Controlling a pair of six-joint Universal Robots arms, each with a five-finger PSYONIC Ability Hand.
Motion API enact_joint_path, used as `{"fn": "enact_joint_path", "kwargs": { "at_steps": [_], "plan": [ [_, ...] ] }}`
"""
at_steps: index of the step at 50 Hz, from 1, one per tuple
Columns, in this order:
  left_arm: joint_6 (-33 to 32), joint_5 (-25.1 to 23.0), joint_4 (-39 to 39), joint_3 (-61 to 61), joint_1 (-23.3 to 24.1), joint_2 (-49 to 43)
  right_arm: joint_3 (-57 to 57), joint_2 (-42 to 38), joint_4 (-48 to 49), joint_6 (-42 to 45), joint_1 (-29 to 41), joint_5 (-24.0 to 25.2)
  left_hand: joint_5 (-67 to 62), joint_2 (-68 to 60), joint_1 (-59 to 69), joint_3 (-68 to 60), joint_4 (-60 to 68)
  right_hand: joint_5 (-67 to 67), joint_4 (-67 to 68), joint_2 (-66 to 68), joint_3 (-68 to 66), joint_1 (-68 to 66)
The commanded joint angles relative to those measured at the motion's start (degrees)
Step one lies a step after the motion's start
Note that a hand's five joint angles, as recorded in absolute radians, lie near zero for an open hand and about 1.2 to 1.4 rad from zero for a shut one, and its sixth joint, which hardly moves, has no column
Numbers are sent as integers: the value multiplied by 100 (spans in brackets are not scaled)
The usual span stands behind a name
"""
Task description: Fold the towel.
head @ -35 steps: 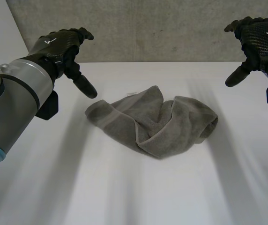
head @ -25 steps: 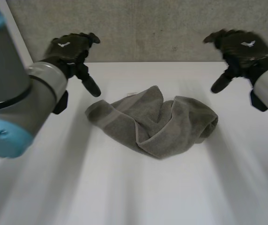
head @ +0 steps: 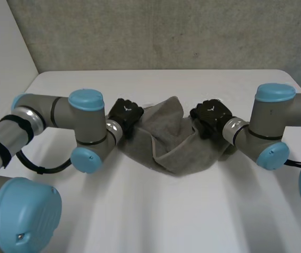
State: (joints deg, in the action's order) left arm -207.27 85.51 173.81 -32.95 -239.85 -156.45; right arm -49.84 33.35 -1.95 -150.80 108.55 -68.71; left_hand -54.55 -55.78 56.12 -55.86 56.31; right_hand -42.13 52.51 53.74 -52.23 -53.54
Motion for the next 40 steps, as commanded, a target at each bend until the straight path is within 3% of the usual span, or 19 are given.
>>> {"fn": "enact_joint_path", "kwargs": {
  "at_steps": [1,5,10,12,17,21,26,29,30,31,35,40],
  "plan": [
    [-42,79,-470,-133,26,158,-60,127,-25,-73,17,-19,-1421,-2298,2264,-2290,2245,-2787,2749,2626,-2777,-2646],
    [-7,150,-752,-238,53,528,-342,559,-25,-55,8,-125,-1545,-2422,2388,-2414,2369,-2787,2749,2626,-2777,-2646],
    [125,563,-867,-880,35,1346,-1543,1962,-42,-20,-70,-318,-1545,-2422,2388,-2414,2369,-2787,2749,2626,-2777,-2646],
    [265,791,-858,-1588,0,2028,-1859,2278,-77,6,-71,-318,-1545,-2422,2388,-2414,2369,-2787,2749,2626,-2777,-2646],
    [363,836,-832,-2914,-131,3126,-2686,3254,-533,33,-88,-283,-1545,-2422,2388,-2414,2369,-2787,2749,2626,-2777,-2646],
    [363,818,-665,-3736,-255,3859,-3214,3958,-1130,147,-351,-152,-1545,-2422,2388,-2414,2369,-2787,2749,2626,-2777,-2646],
    [363,818,282,-4894,-272,4579,-3653,4687,-1614,340,-545,76,-1545,-2422,2388,-2414,2369,-2787,2749,2626,-2777,-2646],
    [363,818,584,-5099,-272,4624,-3996,4900,-1931,734,-659,244,-689,-1566,1532,-1559,1514,-2787,2749,2626,-2777,-2646],
    [354,818,862,-5238,-272,4624,-3998,4901,-1932,736,-660,244,1925,1048,-1082,1056,-1101,-2787,2749,2626,-2777,-2646],
    [345,818,1056,-5318,-272,4624,-4198,5005,-2089,1058,-790,279,3400,2523,-2557,2531,-2576,-2787,2749,2626,-2777,-2646],
    [336,800,1313,-5274,-281,4422,-4840,5392,-2590,2227,-1352,297,3449,2572,-2606,2579,-2624,-2787,2749,2626,-2777,-2646],
    [336,616,1366,-4293,-255,3326,-5070,5393,-2548,2511,-1599,420,3331,2454,-2488,2462,-2507,-2787,2749,2626,-2777,-2646]
  ]
}}
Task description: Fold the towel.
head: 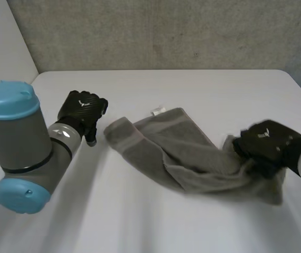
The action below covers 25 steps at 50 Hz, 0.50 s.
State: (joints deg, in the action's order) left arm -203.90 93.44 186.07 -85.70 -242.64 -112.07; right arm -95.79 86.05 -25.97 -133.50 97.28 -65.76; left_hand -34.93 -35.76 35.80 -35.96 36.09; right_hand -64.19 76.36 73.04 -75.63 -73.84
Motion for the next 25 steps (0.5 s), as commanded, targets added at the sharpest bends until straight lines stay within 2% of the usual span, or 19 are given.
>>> {"fn": "enact_joint_path", "kwargs": {
  "at_steps": [1,3,6,8,11,13,23,24,25],
  "plan": [
    [-1,-177,140,985,24,-1115,-476,123,-145,782,-473,124,1369,452,-456,472,-485,-581,364,696,-437,-616],
    [8,-396,26,1711,32,-1728,-537,96,-14,712,-490,229,1302,385,-389,405,-418,-581,364,696,-437,-616],
    [8,-555,-124,2083,33,-2003,-607,18,222,466,-508,344,1285,368,-372,388,-401,-581,364,696,-437,-616],
    [8,-1027,-596,2809,24,-2502,-616,-61,354,326,-525,396,1285,368,-372,388,-401,-581,364,696,-437,-616],
    [17,-1267,-862,3191,24,-2750,-616,-254,574,123,-517,458,1285,368,-372,388,-401,-581,364,696,-437,-616],
    [8,-1538,-1343,3899,33,-3205,-625,-370,646,70,-490,467,1285,368,-372,388,-401,-581,364,696,-437,-616],
    [-45,-1557,-2453,5555,33,-4315,-573,-931,804,52,-464,467,1218,301,-304,321,-334,-581,364,696,-437,-616],
    [-45,-1548,-2557,5703,33,-4410,-555,-1028,839,52,-473,476,1085,167,-171,188,-200,-581,364,696,-437,-616],
    [-45,-1548,-2611,5800,33,-4472,-555,-1029,839,52,-473,476,317,-600,596,-580,567,-581,364,696,-437,-616]
  ]
}}
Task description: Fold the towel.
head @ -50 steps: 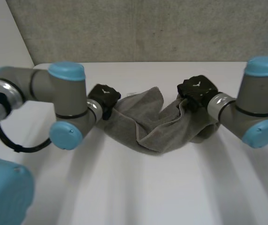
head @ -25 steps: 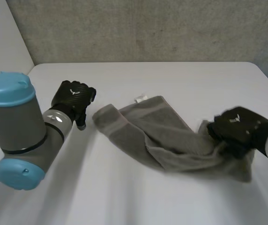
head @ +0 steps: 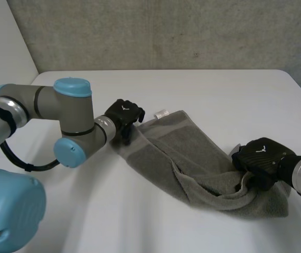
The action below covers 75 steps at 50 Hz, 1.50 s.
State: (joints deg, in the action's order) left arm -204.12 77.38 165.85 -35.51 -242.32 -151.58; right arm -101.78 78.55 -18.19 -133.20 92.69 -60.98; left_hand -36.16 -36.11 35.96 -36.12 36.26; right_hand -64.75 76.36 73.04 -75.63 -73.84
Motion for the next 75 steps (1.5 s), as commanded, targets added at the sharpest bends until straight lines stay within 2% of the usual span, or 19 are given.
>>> {"fn": "enact_joint_path", "kwargs": {
  "at_steps": [1,5,11,16,25,27,32,35,43,46,48,49,50,52,54,58,63,68,75],
  "plan": [
    [-23,58,-589,783,1,-521,70,-322,96,14,-40,-10,432,-572,588,-572,558,-525,364,696,-437,-616],
    [-23,154,-607,783,18,-451,114,-323,175,5,-58,-10,-3373,-4377,4392,-4377,4363,-525,364,696,-437,-616],
    [-14,629,-624,747,89,-38,466,-235,290,-558,-58,-81,-3384,-4389,4404,-4388,4374,-525,364,696,-437,-616],
    [126,1462,-703,-93,54,1188,844,257,202,-1173,-102,-116,-3384,-4389,4404,-4388,4374,-525,364,696,-437,-616],
    [927,1517,-62,-2434,-342,3407,1133,1206,-621,-1384,-287,-28,-3384,-4389,4404,-4388,4374,-525,364,696,-437,-616],
    [1102,1490,157,-3379,-438,4168,1134,1242,-950,-1261,-278,7,-3384,-4389,4404,-4388,4374,-525,364,696,-437,-616],
    [1137,1228,377,-4514,-456,4804,932,1286,-1723,-285,-269,43,-3384,-4389,4404,-4388,4374,-525,364,696,-437,-616],
    [1146,1008,500,-4876,-456,4822,993,1207,-1793,93,-199,51,-3384,-4389,4404,-4388,4374,-525,364,696,-437,-616],
    [1225,1015,772,-4081,-483,4297,2153,170,-756,-856,74,16,-3384,-4389,4404,-4388,4374,-525,364,696,-437,-616],
    [1575,1199,1061,-3430,-552,4181,2698,11,351,-1647,390,-151,-3384,-4389,4404,-4388,4374,-525,364,696,-437,-616],
    [1951,1357,1394,-3236,-596,4207,2717,90,2126,-2767,626,-614,-3384,-4389,4404,-4388,4374,-525,364,696,-437,-616],
    [2451,1515,1789,-3164,-649,4277,2716,90,2135,-2772,628,-617,-3384,-4389,4404,-4388,4374,-525,364,696,-437,-616],
    [2456,1517,1793,-3164,-650,4277,2594,230,2892,-3277,654,-843,-3384,-4389,4404,-4388,4374,-525,364,696,-437,-616],
    [2939,1657,2127,-3190,-702,4471,2428,492,3266,-3639,654,-976,-3384,-4389,4404,-4388,4374,-525,364,696,-437,-616],
    [3648,1719,2530,-3478,-790,4917,2365,773,3191,-3851,619,-1012,-3384,-4389,4404,-4388,4374,-525,364,696,-437,-616],
    [3888,1622,2610,-4104,-808,5183,2189,767,2364,-3818,601,-705,-3384,-4389,4404,-4388,4374,-525,364,696,-437,-616],
    [3651,1341,2645,-5247,-799,5297,1523,390,1127,-2706,689,-292,-3384,-4389,4404,-4388,4374,-525,364,696,-437,-616],
    [2915,1060,2820,-6571,-817,5245,881,179,914,-1773,803,-248,-3384,-4389,4404,-4388,4374,-525,364,696,-437,-616],
    [2474,1042,3452,-7320,-843,5218,501,-85,887,-1551,751,-239,-3384,-4389,4404,-4388,4374,-525,364,696,-437,-616]
  ]
}}
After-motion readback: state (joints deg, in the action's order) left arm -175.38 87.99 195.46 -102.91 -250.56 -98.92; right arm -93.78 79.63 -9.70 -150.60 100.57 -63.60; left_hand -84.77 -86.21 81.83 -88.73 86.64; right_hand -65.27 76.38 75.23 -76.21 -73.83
